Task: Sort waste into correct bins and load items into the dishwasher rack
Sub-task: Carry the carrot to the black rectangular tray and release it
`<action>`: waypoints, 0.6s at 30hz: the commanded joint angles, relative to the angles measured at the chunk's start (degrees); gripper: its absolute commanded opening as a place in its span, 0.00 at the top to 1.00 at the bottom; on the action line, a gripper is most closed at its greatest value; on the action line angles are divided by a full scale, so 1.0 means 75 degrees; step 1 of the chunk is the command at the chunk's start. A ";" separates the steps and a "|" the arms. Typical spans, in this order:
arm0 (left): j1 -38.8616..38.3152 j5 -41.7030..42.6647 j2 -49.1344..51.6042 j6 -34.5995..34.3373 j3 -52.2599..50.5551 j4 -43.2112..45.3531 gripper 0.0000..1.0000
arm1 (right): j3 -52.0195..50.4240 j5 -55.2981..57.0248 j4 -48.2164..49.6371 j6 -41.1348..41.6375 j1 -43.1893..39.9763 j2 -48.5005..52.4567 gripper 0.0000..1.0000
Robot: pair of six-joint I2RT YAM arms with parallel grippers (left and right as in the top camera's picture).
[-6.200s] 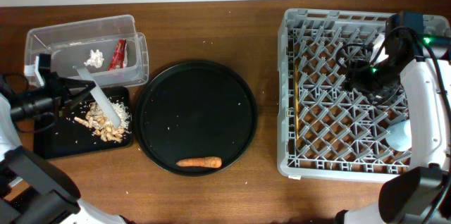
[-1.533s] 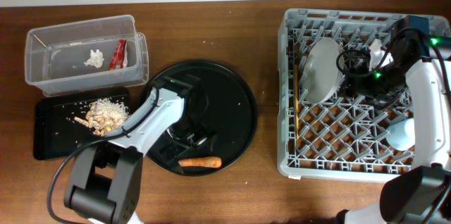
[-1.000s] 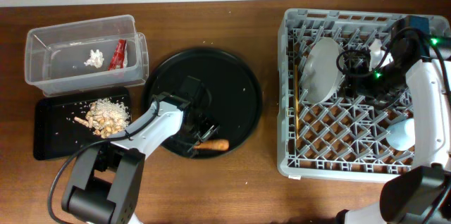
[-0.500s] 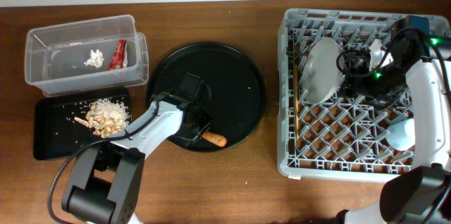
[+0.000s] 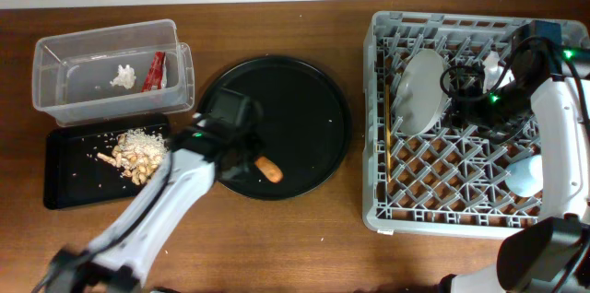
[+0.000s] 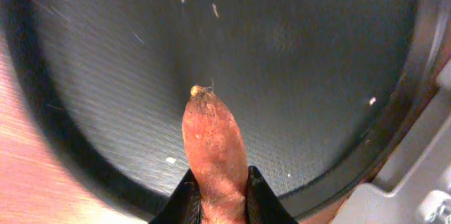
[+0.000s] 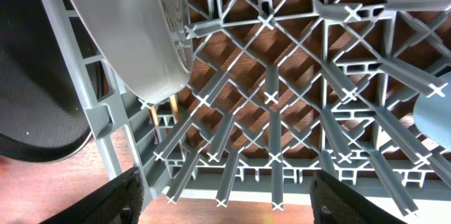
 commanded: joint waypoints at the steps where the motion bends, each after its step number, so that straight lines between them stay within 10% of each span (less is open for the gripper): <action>1: 0.0956 -0.1294 -0.1037 0.0650 -0.0020 -0.0691 0.99 | 0.0096 -0.0009 -0.0006 -0.0079 0.0023 -0.0140 0.25; 18: 0.6528 -0.2862 -0.0991 0.1163 -0.0020 -0.0230 0.99 | 0.0093 -0.0009 -0.0006 -0.0076 0.0023 -0.0140 0.25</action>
